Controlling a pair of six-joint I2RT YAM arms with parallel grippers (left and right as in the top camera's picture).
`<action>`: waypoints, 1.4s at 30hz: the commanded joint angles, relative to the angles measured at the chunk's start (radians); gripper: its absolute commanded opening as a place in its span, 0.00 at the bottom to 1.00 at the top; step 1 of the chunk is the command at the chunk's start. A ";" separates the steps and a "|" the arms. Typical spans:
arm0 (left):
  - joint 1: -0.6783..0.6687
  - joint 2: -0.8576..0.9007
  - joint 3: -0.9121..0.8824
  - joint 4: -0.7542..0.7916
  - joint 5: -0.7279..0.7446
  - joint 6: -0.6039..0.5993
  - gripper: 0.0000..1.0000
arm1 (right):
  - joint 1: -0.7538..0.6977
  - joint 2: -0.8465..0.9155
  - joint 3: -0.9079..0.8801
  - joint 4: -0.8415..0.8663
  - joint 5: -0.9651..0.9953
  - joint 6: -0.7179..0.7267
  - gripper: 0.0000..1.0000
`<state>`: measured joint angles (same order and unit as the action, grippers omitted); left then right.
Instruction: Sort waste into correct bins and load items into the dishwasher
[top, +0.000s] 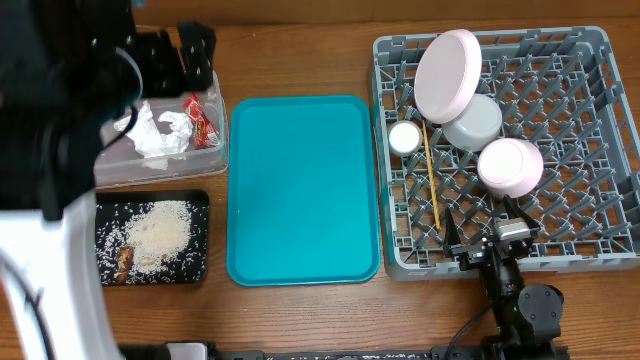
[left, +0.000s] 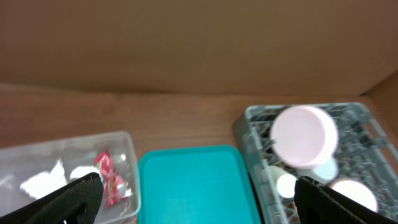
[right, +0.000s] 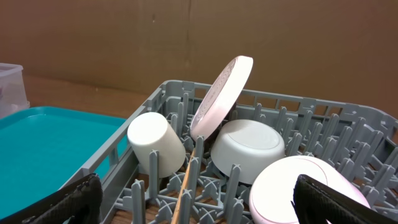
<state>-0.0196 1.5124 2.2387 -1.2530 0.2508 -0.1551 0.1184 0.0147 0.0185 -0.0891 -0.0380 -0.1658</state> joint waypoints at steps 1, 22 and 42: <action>-0.034 -0.046 0.005 0.000 0.001 -0.006 1.00 | 0.006 -0.012 -0.011 0.008 -0.005 -0.006 1.00; -0.040 -0.616 -0.855 0.027 0.005 -0.007 1.00 | 0.006 -0.012 -0.011 0.008 -0.005 -0.006 1.00; -0.040 -1.202 -1.907 1.132 -0.058 -0.006 1.00 | 0.006 -0.012 -0.011 0.008 -0.005 -0.006 1.00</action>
<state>-0.0593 0.3557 0.4156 -0.1974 0.2043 -0.1577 0.1184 0.0147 0.0185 -0.0895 -0.0444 -0.1665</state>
